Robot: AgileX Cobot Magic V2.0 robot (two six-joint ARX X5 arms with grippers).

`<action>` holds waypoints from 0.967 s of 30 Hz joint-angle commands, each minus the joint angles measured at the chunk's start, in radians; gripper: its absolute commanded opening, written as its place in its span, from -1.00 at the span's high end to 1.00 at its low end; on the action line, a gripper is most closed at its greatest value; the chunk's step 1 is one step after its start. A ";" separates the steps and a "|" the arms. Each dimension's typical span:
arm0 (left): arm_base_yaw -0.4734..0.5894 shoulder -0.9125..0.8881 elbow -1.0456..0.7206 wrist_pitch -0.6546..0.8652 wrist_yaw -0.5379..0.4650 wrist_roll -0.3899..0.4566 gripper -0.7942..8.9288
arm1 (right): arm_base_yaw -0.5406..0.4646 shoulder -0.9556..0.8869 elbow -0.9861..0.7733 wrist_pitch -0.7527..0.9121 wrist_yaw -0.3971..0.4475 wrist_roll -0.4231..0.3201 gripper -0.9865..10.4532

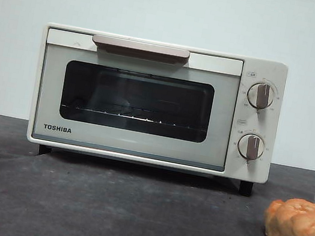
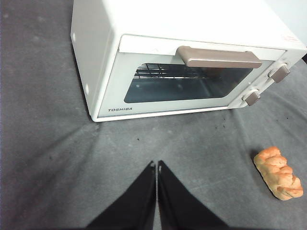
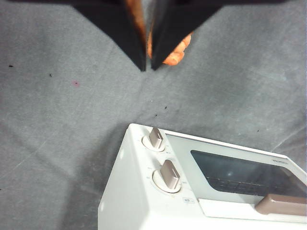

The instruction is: The left arm flap open the oven, the right arm pick bread and place it into oven, the left arm flap close the oven

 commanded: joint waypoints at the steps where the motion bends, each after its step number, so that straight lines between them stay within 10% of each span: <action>1: -0.002 0.002 0.019 0.009 0.002 0.020 0.81 | 0.001 0.005 0.019 0.008 0.000 -0.001 0.35; 4: -0.002 0.002 0.019 0.009 0.002 0.020 0.81 | 0.001 0.005 0.019 0.008 0.000 0.006 0.03; 29: -0.002 0.002 0.019 0.009 0.002 0.019 0.81 | 0.266 0.104 -0.269 0.174 0.062 0.331 0.03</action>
